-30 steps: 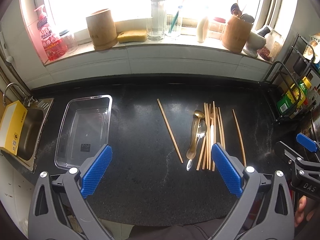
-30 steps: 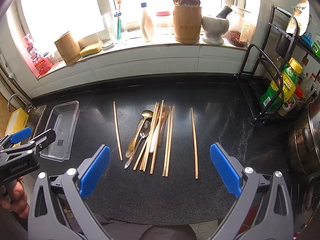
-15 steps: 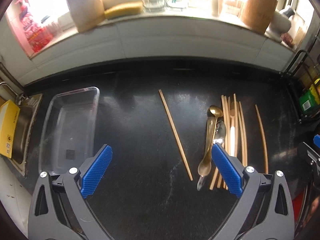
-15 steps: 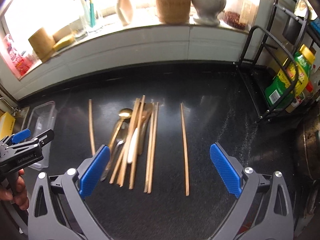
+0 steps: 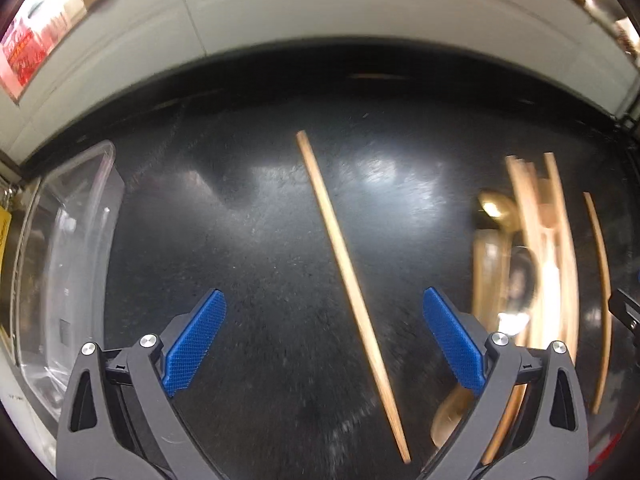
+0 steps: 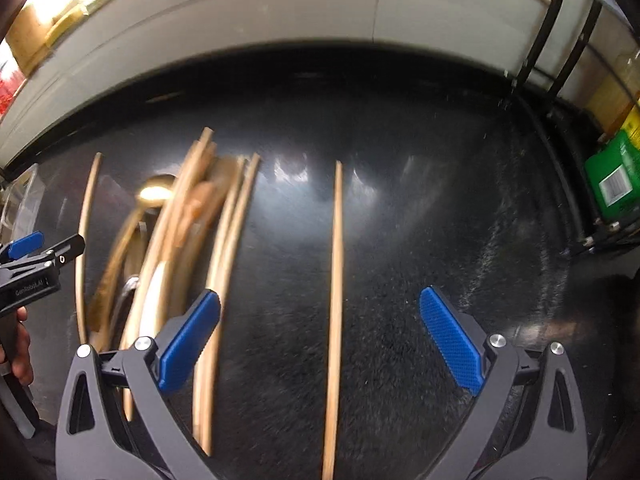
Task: Organize utensils
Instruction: 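Close the right tool on one wooden chopstick while the left tool grasps another chopstick, then carry both held chopsticks over the clear plastic tray and lower them, then open both tools to drop the chopsticks, then move back to the pile, then grasp the beige wooden spoon with the left tool while the right tool grasps two chopsticks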
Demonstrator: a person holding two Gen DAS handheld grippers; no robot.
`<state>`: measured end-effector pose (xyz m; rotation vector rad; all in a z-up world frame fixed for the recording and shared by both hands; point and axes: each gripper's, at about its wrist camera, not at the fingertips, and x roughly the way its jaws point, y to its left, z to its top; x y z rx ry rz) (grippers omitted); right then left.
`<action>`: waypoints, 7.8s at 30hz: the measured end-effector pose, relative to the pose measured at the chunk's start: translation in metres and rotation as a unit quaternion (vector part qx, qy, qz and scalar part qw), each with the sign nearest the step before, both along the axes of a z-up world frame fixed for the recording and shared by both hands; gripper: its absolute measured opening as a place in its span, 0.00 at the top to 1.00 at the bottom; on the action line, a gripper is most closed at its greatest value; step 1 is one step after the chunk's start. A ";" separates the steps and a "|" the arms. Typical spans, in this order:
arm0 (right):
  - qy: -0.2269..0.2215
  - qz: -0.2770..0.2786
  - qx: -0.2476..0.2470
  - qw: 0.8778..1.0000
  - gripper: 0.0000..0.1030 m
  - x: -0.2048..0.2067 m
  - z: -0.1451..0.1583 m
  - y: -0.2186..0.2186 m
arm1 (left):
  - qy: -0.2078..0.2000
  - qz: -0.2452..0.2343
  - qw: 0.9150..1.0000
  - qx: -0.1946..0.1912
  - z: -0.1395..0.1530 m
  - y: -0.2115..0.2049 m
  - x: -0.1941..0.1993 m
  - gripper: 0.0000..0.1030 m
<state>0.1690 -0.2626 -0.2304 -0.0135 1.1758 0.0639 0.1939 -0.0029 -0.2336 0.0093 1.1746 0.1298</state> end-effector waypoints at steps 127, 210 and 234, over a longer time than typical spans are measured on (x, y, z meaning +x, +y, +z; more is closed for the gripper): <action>0.111 0.277 0.203 0.933 0.24 0.047 0.026 0.489 | -0.060 0.203 0.974 -0.083 0.032 0.317 -0.096 0.74; 0.027 0.027 0.012 0.999 0.31 -0.013 0.005 0.029 | -0.077 -0.199 0.977 0.024 -0.012 -0.065 -0.043 0.41; 0.048 0.044 0.005 0.998 0.31 -0.002 -0.006 0.045 | -0.048 -0.210 0.976 0.003 -0.009 -0.055 -0.047 0.59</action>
